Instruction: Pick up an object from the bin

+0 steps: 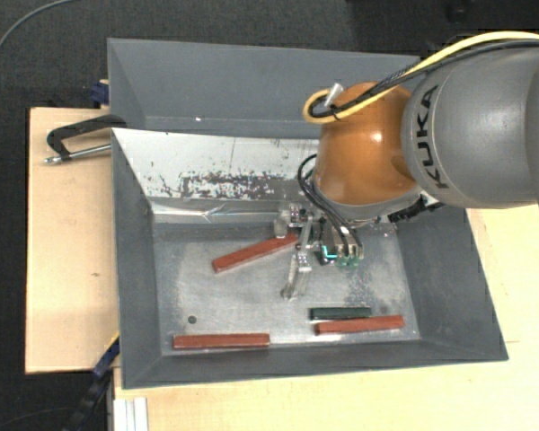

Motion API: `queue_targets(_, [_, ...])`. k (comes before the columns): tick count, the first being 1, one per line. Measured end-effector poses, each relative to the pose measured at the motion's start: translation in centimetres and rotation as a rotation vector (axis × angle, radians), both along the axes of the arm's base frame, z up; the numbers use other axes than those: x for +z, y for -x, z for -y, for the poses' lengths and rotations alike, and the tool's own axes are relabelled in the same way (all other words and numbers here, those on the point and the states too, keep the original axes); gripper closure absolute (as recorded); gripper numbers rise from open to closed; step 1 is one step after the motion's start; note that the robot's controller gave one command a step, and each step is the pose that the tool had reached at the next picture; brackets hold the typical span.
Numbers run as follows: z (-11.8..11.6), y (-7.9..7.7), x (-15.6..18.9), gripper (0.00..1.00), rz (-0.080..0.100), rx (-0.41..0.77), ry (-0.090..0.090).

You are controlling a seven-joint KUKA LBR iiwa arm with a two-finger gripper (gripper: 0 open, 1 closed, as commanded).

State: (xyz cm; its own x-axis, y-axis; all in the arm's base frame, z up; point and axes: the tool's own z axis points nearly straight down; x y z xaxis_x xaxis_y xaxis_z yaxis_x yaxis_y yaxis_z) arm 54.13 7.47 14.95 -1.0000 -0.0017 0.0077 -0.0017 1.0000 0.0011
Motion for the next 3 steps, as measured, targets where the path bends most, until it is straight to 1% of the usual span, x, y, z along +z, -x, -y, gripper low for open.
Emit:
queue_targets(1, [-5.5,-3.0,-8.1,0.0,0.008,0.215,-0.002])
queue_targets(2, [-5.4,-3.1,-7.9,1.0,0.011,0.213,-0.002])
queue_targets(3, [-3.6,-6.4,7.7,1.0,0.025,0.341,-0.001])
